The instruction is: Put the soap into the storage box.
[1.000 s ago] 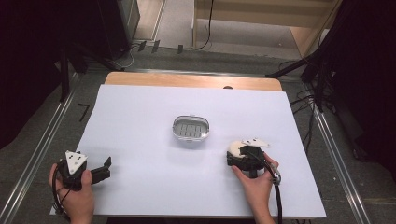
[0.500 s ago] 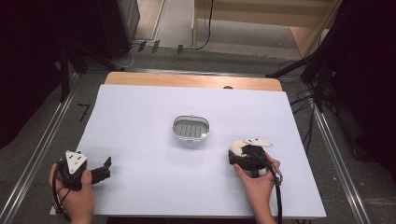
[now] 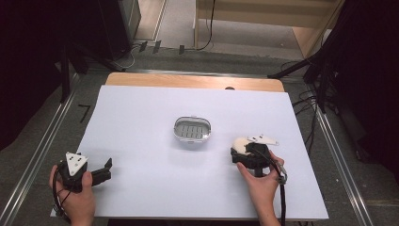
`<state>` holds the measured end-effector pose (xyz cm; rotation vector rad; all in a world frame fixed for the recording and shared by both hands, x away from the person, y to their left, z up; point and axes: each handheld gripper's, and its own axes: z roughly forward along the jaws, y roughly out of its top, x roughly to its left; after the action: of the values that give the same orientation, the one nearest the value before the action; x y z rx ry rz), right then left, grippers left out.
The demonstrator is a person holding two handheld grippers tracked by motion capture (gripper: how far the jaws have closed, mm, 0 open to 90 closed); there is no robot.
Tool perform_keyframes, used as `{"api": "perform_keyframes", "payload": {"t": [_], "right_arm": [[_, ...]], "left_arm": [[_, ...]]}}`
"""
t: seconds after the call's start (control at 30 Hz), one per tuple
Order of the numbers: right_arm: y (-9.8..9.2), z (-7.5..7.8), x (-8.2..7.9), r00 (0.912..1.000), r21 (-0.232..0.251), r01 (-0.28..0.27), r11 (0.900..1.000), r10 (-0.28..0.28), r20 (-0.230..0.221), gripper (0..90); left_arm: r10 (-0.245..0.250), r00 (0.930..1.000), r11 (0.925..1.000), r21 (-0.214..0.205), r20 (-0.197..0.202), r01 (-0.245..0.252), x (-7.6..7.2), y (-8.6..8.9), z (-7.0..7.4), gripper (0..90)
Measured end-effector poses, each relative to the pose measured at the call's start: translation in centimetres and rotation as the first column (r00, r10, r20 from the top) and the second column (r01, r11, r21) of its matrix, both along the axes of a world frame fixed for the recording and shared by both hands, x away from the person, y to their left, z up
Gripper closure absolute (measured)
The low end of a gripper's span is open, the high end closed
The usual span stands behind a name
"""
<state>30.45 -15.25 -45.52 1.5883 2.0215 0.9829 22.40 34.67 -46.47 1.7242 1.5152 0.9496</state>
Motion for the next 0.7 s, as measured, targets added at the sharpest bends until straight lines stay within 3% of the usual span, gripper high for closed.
{"api": "perform_keyframes", "payload": {"t": [0.7], "right_arm": [[1.5,2.0,1.3,0.9991,0.002,-0.038,0.9993,0.038,0.020,24.8]], "left_arm": [[0.004,1.0000,1.0000,0.000,-0.004,-0.004,0.0,0.0,0.0,0.0]]}}
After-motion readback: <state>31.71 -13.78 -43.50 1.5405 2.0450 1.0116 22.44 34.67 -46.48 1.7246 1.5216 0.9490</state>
